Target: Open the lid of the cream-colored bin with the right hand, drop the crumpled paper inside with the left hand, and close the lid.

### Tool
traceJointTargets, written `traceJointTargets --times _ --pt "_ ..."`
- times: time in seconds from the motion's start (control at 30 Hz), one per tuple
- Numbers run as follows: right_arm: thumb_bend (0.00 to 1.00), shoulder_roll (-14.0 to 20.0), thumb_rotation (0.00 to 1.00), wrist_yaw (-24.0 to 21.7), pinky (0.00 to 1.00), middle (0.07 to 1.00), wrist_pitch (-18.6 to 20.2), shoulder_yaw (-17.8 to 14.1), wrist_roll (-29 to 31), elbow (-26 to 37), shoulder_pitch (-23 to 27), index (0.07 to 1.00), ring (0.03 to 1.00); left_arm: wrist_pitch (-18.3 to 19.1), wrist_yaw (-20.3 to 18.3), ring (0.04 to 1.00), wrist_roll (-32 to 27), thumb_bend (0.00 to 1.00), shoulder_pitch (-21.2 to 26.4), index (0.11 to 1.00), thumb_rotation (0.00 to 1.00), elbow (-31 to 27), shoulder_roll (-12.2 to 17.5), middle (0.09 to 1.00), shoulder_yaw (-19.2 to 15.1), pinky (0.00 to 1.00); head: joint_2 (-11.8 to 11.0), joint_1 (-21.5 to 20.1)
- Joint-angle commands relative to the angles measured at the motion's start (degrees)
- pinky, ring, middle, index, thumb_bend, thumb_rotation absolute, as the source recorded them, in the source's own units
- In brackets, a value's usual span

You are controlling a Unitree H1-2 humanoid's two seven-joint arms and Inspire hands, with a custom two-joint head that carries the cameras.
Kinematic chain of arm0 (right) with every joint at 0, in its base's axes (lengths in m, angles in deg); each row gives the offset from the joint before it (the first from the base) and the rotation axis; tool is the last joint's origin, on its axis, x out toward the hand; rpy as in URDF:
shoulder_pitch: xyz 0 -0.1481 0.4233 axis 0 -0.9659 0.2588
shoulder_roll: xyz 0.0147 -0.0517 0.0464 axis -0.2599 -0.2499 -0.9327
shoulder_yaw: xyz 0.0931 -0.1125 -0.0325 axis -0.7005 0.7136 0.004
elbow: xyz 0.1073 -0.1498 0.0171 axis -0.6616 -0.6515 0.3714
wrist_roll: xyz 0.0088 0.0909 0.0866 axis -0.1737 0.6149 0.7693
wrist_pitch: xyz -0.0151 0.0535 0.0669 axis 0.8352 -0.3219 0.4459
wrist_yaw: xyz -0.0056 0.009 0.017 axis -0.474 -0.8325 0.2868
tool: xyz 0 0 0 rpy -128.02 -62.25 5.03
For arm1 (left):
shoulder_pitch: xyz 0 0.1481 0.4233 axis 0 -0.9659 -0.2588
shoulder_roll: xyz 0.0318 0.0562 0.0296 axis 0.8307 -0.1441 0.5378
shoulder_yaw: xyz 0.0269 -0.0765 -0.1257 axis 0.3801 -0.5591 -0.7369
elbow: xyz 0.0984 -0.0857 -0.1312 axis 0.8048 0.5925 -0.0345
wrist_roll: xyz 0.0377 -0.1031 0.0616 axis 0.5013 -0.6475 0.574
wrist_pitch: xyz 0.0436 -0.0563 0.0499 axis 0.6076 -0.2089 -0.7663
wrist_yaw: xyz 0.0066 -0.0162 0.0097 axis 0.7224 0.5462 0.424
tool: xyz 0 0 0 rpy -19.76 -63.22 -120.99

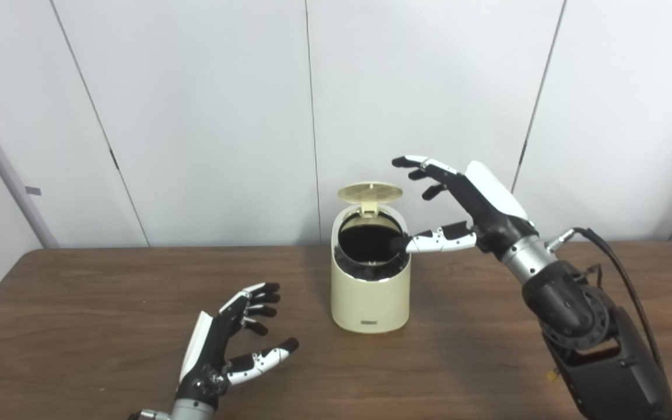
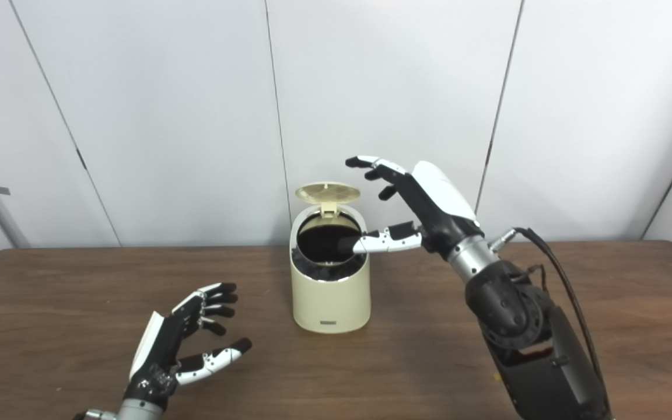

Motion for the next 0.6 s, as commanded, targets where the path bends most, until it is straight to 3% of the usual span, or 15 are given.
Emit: traceJointTargets --times 0.0,0.3,0.43,0.57 --pt "0.72 1.1 0.5 -0.4 0.66 0.865 -0.1 0.3 -1.6 0.4 4.1 0.847 0.83 -2.3 0.9 0.682 0.7 0.71 1.5 0.783 0.14 -0.3 -0.2 0.753 0.0 0.53 0.0 0.1" --pt "0.71 1.3 0.53 -3.3 0.74 0.873 -0.3 2.5 -3.3 -0.5 6.4 0.856 0.892 -2.8 0.0 0.681 0.4 0.72 1.7 0.786 0.11 0.3 -1.2 0.752 0.6 0.52 0.1 0.4" --pt "0.72 1.5 0.5 -4.0 0.77 0.871 -0.8 3.2 -4.1 -0.9 6.9 0.851 0.921 -2.7 -0.1 0.681 0.3 0.72 1.8 0.787 0.11 0.3 -1.4 0.752 0.6 0.51 0.1 0.5" --pt "0.75 1.8 0.55 -5.1 0.78 0.868 -0.7 3.9 -4.9 -0.6 7.0 0.849 0.947 -2.9 -0.1 0.671 0.4 0.72 1.9 0.784 0.11 0.3 -1.5 0.747 0.6 0.51 0.3 0.7"
